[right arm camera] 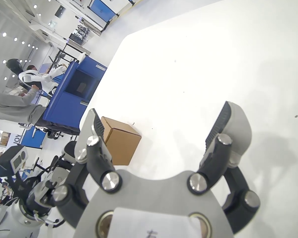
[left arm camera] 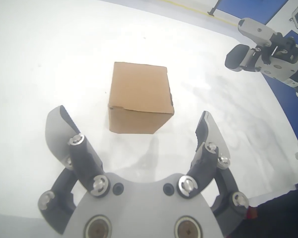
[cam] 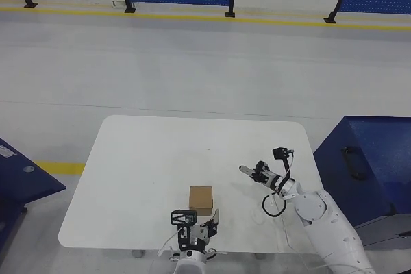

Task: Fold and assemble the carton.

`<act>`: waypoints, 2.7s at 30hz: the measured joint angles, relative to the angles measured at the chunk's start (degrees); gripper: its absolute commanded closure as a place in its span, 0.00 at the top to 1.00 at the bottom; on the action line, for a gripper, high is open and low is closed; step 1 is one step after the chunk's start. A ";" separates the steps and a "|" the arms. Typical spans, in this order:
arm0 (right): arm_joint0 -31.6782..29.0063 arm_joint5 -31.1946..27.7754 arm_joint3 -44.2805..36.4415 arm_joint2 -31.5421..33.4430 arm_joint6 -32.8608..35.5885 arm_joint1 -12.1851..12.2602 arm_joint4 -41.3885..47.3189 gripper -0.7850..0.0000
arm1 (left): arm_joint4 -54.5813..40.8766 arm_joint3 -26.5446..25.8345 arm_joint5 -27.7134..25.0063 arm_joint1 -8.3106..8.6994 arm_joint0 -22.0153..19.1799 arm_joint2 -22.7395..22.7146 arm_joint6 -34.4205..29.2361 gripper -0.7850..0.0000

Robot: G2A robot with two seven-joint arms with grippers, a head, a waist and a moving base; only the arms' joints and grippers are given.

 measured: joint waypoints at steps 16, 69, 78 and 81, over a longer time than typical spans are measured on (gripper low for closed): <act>1.18 -0.60 1.95 -0.39 2.40 -0.24 1.14 1.00 | 0.65 18.59 4.64 -4.14 -10.35 2.29 4.06 1.00; -2.52 -5.17 0.97 4.79 6.96 1.02 7.10 1.00 | -46.81 -4.99 -10.35 -2.80 -2.87 -23.88 -27.86 1.00; -2.74 -5.60 0.84 4.88 6.28 1.05 6.48 1.00 | -23.43 -14.14 -17.87 -2.07 2.25 -15.07 -12.22 0.00; -2.74 -5.60 0.84 4.88 6.28 1.05 6.48 1.00 | -11.15 -9.28 -15.88 -2.61 -1.01 -9.07 -5.79 0.00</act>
